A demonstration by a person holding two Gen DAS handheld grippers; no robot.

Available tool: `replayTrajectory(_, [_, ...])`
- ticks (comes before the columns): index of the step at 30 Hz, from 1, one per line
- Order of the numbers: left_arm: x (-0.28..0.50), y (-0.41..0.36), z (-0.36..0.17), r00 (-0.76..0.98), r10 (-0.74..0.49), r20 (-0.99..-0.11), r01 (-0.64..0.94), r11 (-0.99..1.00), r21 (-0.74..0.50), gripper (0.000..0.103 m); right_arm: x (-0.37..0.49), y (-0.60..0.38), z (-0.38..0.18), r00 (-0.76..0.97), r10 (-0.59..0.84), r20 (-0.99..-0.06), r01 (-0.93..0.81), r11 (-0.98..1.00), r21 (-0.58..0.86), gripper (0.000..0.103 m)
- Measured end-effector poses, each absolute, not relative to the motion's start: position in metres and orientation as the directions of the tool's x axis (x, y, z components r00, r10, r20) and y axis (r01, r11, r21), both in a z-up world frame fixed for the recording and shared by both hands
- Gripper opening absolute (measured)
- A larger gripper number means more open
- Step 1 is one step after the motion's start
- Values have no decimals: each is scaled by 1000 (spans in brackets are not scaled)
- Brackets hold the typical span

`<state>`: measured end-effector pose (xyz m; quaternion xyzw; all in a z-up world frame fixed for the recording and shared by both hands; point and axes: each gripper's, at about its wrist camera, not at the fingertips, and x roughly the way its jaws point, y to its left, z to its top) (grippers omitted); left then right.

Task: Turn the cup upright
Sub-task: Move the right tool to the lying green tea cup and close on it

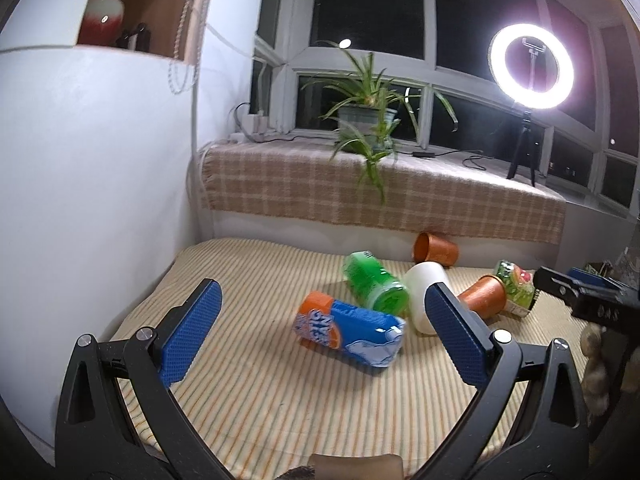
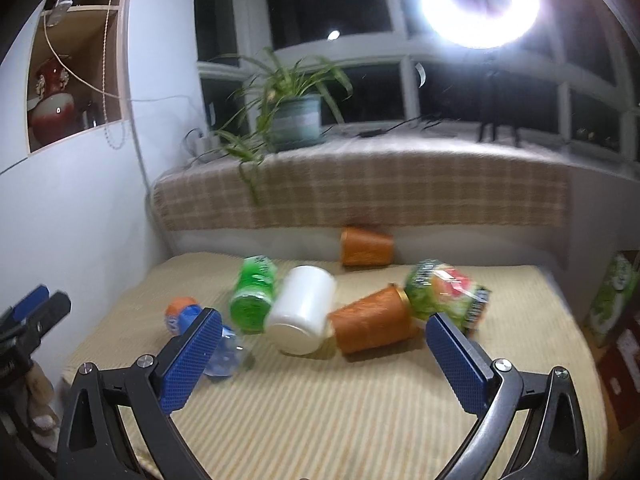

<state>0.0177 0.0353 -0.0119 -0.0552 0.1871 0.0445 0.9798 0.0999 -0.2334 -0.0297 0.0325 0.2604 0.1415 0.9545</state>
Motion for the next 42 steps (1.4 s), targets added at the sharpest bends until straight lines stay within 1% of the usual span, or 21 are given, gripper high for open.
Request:
replayTrajectory(6, [17, 61, -23, 909, 99, -405, -156, 982, -110, 103, 155, -202, -31, 712, 393, -582, -362, 915, 175, 102])
replayTrajectory(9, [16, 72, -30, 897, 120, -425, -183, 977, -110, 103, 183, -186, -34, 646, 428, -632, -393, 896, 206, 97])
replayTrajectory(13, [13, 86, -40, 882, 145, -448, -216, 970, -111, 103, 217, -156, -41, 558, 451, -697, -458, 867, 195, 92])
replayTrajectory(15, [13, 94, -44, 875, 156, -459, -232, 966, -114, 103, 232, -143, -48, 516, 443, -733, -469, 862, 191, 86])
replayTrajectory(19, [11, 104, -50, 865, 169, -472, -254, 960, -122, 103, 257, -115, -59, 448, 420, -789, -510, 845, 161, 84])
replayTrajectory(21, [10, 110, -52, 863, 177, -474, -265, 956, -125, 103, 267, -99, -65, 429, 393, -813, -534, 837, 122, 80])
replayTrajectory(23, [9, 115, -52, 859, 185, -477, -276, 953, -127, 103, 275, -84, -71, 416, 356, -837, -555, 829, 78, 79])
replayTrajectory(26, [7, 123, -54, 854, 196, -483, -293, 946, -134, 103, 285, -65, -80, 404, 307, -862, -571, 821, 26, 79])
replayTrajectory(33, [3, 135, -59, 844, 214, -492, -321, 936, -143, 103, 308, -45, -101, 360, 223, -906, -564, 826, -21, 77])
replayTrajectory(42, [3, 140, -63, 838, 222, -499, -334, 931, -148, 103, 326, -37, -117, 326, 183, -928, -551, 834, -29, 76])
